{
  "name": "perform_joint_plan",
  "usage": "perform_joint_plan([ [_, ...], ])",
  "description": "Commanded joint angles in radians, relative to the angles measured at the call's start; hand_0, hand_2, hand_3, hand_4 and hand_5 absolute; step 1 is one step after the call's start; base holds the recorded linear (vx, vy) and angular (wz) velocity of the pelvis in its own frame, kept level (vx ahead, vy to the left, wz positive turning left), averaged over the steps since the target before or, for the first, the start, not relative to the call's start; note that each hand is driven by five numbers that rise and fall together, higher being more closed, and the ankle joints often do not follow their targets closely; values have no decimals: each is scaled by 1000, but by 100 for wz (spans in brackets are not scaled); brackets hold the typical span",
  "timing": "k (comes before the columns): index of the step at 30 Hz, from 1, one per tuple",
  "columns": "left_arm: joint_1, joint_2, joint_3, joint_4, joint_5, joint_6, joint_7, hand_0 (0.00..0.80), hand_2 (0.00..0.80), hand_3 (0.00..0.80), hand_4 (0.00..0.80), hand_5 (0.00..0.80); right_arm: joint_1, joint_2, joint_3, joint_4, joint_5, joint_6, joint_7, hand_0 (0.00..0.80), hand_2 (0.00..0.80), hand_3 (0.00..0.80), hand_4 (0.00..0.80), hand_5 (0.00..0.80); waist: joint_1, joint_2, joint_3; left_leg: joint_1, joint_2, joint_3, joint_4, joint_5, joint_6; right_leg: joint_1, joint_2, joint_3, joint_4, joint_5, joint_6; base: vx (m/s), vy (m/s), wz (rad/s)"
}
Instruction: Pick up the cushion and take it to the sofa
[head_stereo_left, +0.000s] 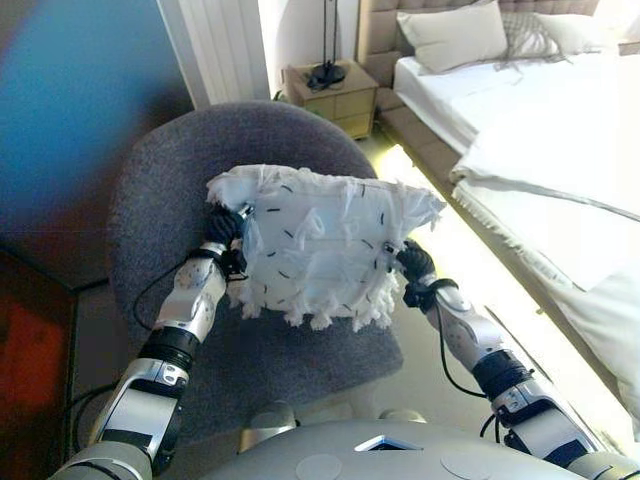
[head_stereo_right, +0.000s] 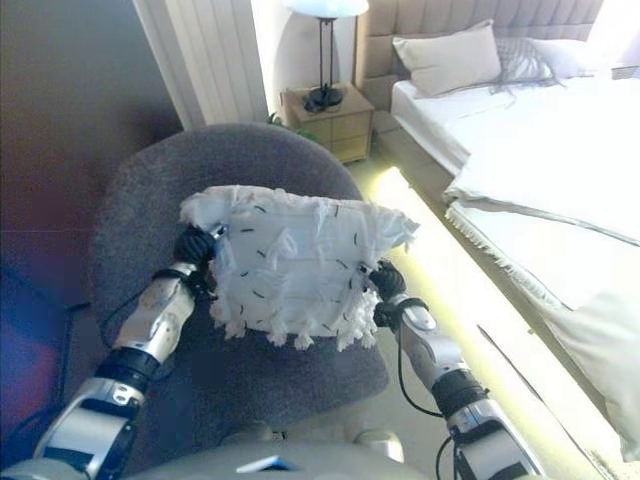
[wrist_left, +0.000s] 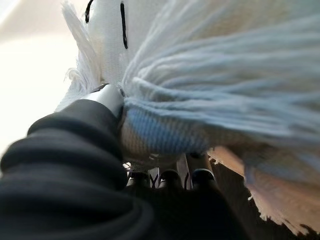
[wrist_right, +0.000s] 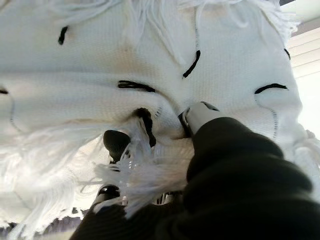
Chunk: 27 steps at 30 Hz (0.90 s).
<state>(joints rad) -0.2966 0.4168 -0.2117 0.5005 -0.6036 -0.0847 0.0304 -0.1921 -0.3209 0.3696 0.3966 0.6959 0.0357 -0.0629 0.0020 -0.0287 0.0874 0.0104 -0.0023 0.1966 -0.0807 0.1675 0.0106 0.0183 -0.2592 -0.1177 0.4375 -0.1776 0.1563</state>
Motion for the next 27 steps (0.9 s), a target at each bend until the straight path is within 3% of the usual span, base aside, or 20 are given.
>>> perform_joint_plan([
  [1, -81, -10, 16, -46, -32, -77, -43, 800, 800, 800, 800, 800, -74, 48, -7, -81, 5, -140, -17, 800, 800, 800, 800, 800, 9, -9, -59, -65, -15, -23, 198, -205, 25, 14, -81, 3, 249, 268, -26, 196, 169, 15],
  [4, -97, -21, 8, -41, -29, -51, -44, 800, 800, 800, 800, 800, -102, 58, 6, -41, 10, -146, -18, 800, 800, 800, 800, 800, 13, -4, -60, -19, -32, -27, 179, -214, 29, -27, -78, -11, 156, 267, -29, 172, 39, 1],
  [6, -100, -20, 4, -43, -28, -46, -45, 800, 800, 800, 800, 800, -116, 60, 3, -33, 16, -142, -19, 800, 800, 800, 800, 800, 15, 4, -58, -18, -22, -25, 175, -200, 27, -36, -60, -26, 57, 282, -37, 67, -84, 1],
  [10, -92, -21, -15, -47, -25, -49, -27, 800, 800, 800, 800, 800, -126, 63, 1, -56, 28, -126, -23, 800, 800, 800, 800, 800, -6, -16, -23, 22, -7, -29, 168, -226, -2, -118, -38, -24, -195, 361, 9, 82, -158, -29],
  [11, -94, -21, -22, -51, -20, -45, -11, 800, 800, 800, 800, 800, -129, 62, 1, -68, 30, -115, -25, 800, 800, 800, 800, 800, -18, -27, -7, 37, 1, -29, 167, -246, -4, -160, -41, -6, -223, 399, 30, 56, -130, -17],
  [13, -100, -26, -16, -50, -10, -32, -4, 800, 800, 800, 800, 800, -129, 59, -9, -72, 37, -93, -10, 800, 800, 800, 800, 800, -25, -43, 5, 50, 15, -33, 184, -276, 0, -183, -52, 18, -219, 407, 47, 76, -124, -5],
  [16, -80, -45, 3, -55, 15, -10, -6, 800, 800, 800, 800, 800, -106, 63, -33, -51, 34, -75, 27, 800, 800, 800, 800, 800, -13, -55, -4, 50, 33, -40, 230, -297, -1, -145, -81, 0, -177, 392, 51, 145, -121, 6],
  [18, -54, -50, 11, -65, 38, -1, 5, 800, 800, 800, 800, 800, -93, 68, -31, -40, 23, -76, 43, 800, 800, 800, 800, 800, 5, -62, -15, 43, 56, -41, 267, -302, -19, -95, -95, -43, -202, 350, 42, 189, -175, -31],
  [20, -38, -39, 9, -59, 24, -12, -5, 800, 800, 800, 800, 800, -91, 70, -14, -40, 11, -77, 18, 800, 800, 800, 800, 800, 16, -64, -22, 22, 74, -56, 301, -312, -36, -64, -77, -68, -253, 301, 36, 154, -177, -4],
  [23, -55, -25, 5, -65, 14, -6, 10, 800, 800, 800, 800, 800, -129, 64, 6, -45, 20, -57, -23, 800, 800, 800, 800, 800, 16, -50, -5, 11, 101, -66, 298, -296, -55, -75, -64, -68, -240, 251, 27, 48, -70, 30],
  [27, -60, -44, 12, -75, 4, 6, 2, 800, 800, 800, 800, 800, -170, 52, -4, -21, 13, -32, -37, 800, 800, 800, 800, 800, 27, -41, 5, 5, 116, -64, 274, -259, -78, -33, -54, -105, -297, 246, 23, 32, -18, 54],
])
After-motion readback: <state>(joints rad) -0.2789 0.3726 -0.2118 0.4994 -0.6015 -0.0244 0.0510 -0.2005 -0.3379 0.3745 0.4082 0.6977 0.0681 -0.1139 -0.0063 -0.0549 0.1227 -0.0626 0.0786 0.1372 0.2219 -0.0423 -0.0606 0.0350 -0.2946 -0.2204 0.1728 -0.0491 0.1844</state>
